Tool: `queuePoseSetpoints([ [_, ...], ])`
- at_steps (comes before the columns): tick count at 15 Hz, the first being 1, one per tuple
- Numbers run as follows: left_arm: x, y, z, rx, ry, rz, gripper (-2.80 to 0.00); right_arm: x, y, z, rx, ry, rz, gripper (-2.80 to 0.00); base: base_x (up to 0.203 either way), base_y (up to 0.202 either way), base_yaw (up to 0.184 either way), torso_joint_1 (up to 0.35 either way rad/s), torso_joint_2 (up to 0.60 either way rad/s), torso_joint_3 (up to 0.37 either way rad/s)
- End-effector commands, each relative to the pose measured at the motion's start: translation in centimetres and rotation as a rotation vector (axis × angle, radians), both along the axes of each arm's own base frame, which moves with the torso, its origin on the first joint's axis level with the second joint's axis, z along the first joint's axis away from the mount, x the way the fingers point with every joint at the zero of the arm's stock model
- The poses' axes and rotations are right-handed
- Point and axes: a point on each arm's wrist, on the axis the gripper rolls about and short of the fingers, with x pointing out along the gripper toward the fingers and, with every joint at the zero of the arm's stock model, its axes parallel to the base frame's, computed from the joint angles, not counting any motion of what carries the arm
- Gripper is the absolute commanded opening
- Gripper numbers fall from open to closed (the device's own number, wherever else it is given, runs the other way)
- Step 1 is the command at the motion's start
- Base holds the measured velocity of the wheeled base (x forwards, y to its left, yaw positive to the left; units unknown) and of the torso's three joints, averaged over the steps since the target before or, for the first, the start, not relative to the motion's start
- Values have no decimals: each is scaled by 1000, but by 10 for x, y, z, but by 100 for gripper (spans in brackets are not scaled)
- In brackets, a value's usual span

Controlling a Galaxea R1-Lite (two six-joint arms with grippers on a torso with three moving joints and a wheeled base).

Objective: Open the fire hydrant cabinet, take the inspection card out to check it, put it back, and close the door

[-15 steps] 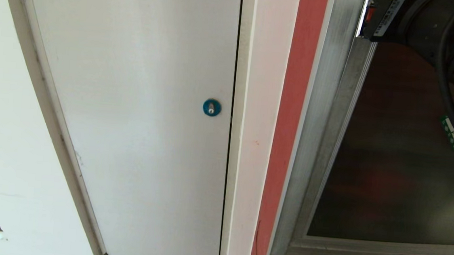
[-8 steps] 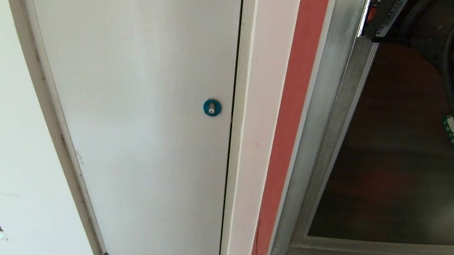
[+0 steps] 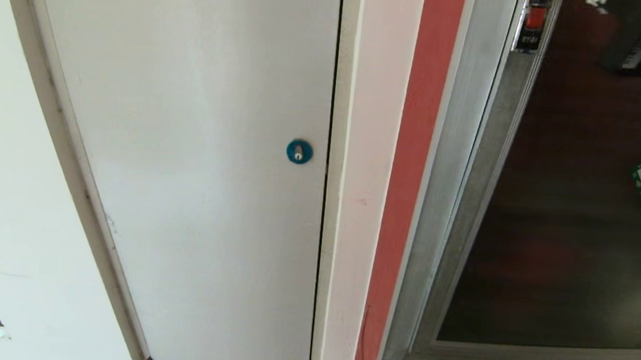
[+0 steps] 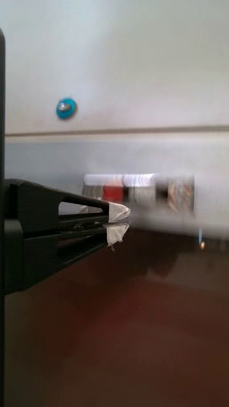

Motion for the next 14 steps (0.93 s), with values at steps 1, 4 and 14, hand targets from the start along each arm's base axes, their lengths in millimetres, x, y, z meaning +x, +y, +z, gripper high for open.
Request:
queuePoseSetpoints([
  [1,0,0,0,0,1,0,-280,-26,-23,7,32,-35,7,-280,0,0,0,0,0,0],
  [4,0,0,0,0,1,1,-280,-32,-29,4,29,-31,7,-280,0,0,0,0,0,0],
  [14,0,0,0,0,1,1,-280,-9,7,-16,4,50,75,0,0,0,0,0,0,0],
])
